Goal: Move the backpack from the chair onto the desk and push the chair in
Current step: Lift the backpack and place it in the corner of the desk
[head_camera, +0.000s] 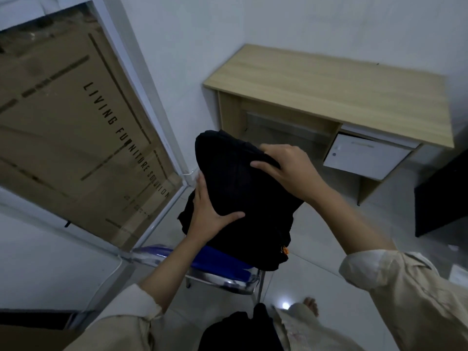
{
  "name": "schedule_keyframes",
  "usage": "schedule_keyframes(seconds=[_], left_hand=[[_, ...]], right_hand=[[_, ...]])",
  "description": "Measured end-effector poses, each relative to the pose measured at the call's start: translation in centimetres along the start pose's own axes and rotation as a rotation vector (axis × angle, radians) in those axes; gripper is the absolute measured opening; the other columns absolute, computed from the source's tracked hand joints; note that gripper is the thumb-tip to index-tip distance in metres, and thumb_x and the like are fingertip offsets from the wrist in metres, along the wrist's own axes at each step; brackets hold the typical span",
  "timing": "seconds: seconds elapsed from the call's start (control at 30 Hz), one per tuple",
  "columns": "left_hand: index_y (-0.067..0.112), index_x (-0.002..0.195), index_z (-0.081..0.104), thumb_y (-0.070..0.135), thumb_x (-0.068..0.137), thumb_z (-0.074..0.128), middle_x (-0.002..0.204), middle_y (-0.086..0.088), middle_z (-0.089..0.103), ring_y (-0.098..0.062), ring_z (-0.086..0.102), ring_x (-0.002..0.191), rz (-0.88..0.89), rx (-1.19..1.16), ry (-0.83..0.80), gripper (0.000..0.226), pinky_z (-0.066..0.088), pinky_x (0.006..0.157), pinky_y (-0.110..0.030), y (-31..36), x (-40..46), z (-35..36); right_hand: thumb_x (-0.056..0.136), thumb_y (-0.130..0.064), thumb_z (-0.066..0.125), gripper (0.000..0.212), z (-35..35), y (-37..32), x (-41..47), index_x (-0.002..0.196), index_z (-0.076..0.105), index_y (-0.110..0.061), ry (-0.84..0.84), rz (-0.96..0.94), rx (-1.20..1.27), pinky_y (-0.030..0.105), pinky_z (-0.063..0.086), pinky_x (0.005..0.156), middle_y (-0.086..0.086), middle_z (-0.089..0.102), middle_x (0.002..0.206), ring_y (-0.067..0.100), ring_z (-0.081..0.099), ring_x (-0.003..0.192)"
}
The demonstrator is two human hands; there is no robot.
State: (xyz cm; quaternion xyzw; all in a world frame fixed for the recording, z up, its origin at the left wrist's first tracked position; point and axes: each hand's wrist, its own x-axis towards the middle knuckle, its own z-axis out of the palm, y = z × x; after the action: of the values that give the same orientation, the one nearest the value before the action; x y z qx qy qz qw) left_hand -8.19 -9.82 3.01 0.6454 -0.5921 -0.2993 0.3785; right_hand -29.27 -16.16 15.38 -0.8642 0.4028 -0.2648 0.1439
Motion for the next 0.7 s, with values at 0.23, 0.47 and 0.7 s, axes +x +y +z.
schedule_keyframes(seconds=[0.23, 0.47, 0.7], left_hand=[[0.046, 0.142, 0.02, 0.068, 0.044, 0.084, 0.139, 0.02, 0.041, 0.001, 0.042, 0.123, 0.034, -0.061, 0.067, 0.119, 0.038, 0.097, -0.02, 5.5, 4.6, 3.5], [0.022, 0.099, 0.067, 0.048, 0.068, 0.079, 0.088, 0.007, 0.07, 0.0, 0.061, 0.071, 0.036, 0.008, 0.078, 0.043, 0.045, 0.056, -0.006, 11.7, 7.5, 10.2], [0.014, 0.085, 0.066, 0.034, 0.078, 0.075, 0.077, 0.004, 0.069, -0.012, 0.064, 0.071, 0.053, -0.108, 0.1, 0.022, 0.051, 0.058, -0.016, 18.7, 9.6, 18.1]], right_hand=[[0.095, -0.046, 0.048, 0.035, -5.4, 4.1, 0.4, 0.08, 0.052, -0.015, 0.013, -0.053, 0.016, 0.035, 0.037, 0.053, -0.004, 0.057, 0.069, 0.011, 0.049, 0.061], [0.095, -0.044, 0.052, 0.031, -11.3, 11.0, -0.9, 0.088, 0.062, -0.015, 0.046, -0.021, -0.012, 0.033, 0.038, 0.049, -0.003, 0.064, 0.07, 0.014, 0.057, 0.058], [0.087, -0.044, 0.064, 0.024, -19.1, 17.1, -3.2, 0.098, 0.062, -0.023, 0.185, 0.123, -0.027, 0.031, 0.047, 0.06, -0.006, 0.068, 0.077, 0.017, 0.065, 0.07]])
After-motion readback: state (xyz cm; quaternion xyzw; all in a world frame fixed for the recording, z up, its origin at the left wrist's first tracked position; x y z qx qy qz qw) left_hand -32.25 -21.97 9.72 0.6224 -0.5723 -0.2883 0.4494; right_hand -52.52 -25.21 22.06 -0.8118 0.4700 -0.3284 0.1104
